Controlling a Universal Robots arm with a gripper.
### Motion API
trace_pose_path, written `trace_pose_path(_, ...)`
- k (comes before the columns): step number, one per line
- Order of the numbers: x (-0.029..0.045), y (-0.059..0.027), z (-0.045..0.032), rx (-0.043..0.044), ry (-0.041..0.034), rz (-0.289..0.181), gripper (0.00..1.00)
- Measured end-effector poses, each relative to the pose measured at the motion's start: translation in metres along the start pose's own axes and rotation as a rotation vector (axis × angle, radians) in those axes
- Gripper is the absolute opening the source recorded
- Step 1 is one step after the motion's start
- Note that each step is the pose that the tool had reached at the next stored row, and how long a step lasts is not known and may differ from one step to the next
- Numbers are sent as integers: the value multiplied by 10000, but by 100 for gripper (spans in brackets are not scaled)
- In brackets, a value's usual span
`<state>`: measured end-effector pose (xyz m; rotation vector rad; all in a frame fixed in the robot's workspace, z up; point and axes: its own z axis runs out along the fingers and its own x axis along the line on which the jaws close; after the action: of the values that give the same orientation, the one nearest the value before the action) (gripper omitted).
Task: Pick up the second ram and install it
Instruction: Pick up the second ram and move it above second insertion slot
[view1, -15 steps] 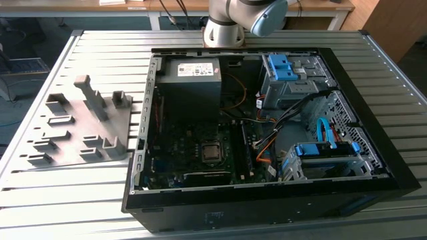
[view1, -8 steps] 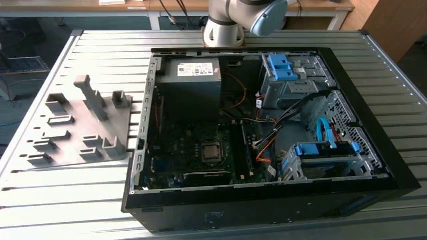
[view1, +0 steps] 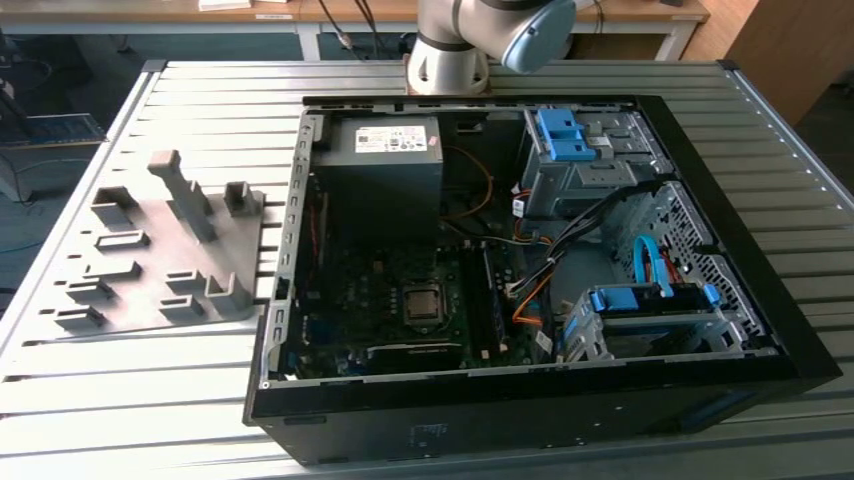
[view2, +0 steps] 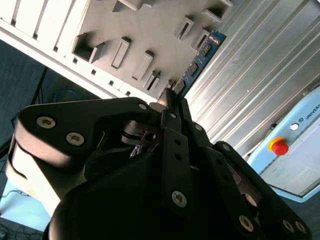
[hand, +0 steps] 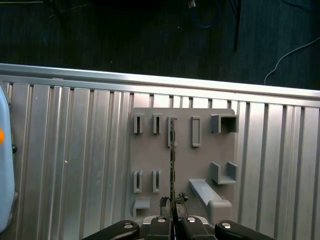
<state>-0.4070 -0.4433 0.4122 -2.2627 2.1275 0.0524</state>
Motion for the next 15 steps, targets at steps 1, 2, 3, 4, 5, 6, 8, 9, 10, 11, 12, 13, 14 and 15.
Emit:
trace_pose_path(1,1,-18,0,0,0,0,14)
trace_pose_path(2,2,-37,0,0,0,0,14)
trace_pose_path(3,3,-54,0,0,0,0,14)
trace_pose_path(4,4,-69,1,1,0,0,14)
trace_pose_path(5,5,-86,0,1,0,0,14)
trace_pose_path(6,6,-101,0,1,0,0,14)
trace_pose_path(8,8,-133,1,1,-1,0,14)
trace_pose_path(9,9,-150,0,1,0,1,14)
trace_pose_path(10,10,-168,0,1,0,1,14)
trace_pose_path(11,11,-186,0,0,0,1,14)
trace_pose_path(12,12,-204,0,0,0,0,14)
trace_pose_path(13,14,-222,0,1,-1,0,14)
trace_pose_path(14,15,-239,1,1,-1,0,14)
trace_pose_path(15,16,-258,1,1,-1,0,14)
